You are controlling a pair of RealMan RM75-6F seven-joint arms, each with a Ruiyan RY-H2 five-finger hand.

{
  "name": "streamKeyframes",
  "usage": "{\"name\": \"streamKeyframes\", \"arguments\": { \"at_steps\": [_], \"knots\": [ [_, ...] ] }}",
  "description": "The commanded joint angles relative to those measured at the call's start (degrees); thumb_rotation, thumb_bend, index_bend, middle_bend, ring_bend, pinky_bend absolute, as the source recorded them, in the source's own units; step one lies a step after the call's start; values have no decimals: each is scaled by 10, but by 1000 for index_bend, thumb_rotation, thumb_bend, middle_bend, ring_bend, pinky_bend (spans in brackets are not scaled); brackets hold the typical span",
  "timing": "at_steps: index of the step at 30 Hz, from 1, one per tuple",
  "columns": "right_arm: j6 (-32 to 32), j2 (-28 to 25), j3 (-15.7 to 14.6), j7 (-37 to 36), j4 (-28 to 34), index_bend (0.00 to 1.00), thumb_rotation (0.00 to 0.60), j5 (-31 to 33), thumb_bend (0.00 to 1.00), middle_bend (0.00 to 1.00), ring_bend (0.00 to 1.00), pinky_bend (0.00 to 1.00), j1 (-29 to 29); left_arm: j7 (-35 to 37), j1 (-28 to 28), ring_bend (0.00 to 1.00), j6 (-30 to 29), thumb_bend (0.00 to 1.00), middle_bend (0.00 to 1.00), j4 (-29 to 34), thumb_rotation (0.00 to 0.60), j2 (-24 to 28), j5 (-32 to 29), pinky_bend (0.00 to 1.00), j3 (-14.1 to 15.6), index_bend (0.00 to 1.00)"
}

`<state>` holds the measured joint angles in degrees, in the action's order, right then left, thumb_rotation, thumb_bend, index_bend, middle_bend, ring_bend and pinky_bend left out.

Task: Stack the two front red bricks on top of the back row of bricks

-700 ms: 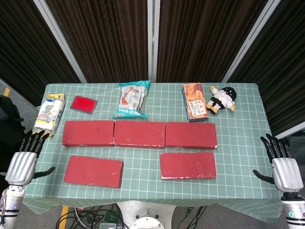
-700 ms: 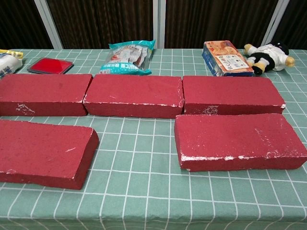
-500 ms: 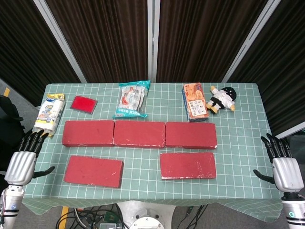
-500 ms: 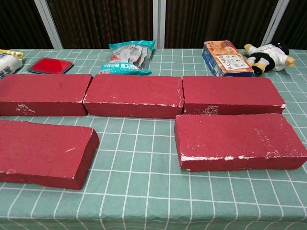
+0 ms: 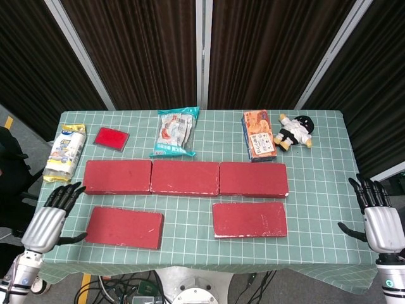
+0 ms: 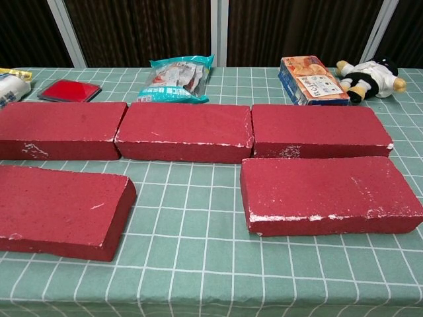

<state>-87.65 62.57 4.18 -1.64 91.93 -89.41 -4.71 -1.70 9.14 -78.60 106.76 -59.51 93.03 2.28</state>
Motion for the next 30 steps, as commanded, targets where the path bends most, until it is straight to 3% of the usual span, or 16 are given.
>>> {"name": "streamKeyframes", "arguments": {
  "at_steps": [1,13,19,30],
  "knots": [
    [-5,-6,4,0,2,0,600,-2,0,0,0,0,-1,2,13,0,27,0,0,14,600,7,19,0,15,0],
    [4,-12,12,-9,0,0,600,8,0,0,0,0,-9,-18,78,0,157,0,0,2,600,-43,-17,0,17,0],
    [7,-14,10,-1,-2,0,600,6,0,0,0,0,-11,-40,106,0,208,0,0,-4,600,-44,-44,0,18,0],
    [11,-13,9,0,-3,0,600,9,0,0,0,0,-12,-36,146,0,264,0,0,-8,600,-47,-87,0,7,0]
  ]
}}
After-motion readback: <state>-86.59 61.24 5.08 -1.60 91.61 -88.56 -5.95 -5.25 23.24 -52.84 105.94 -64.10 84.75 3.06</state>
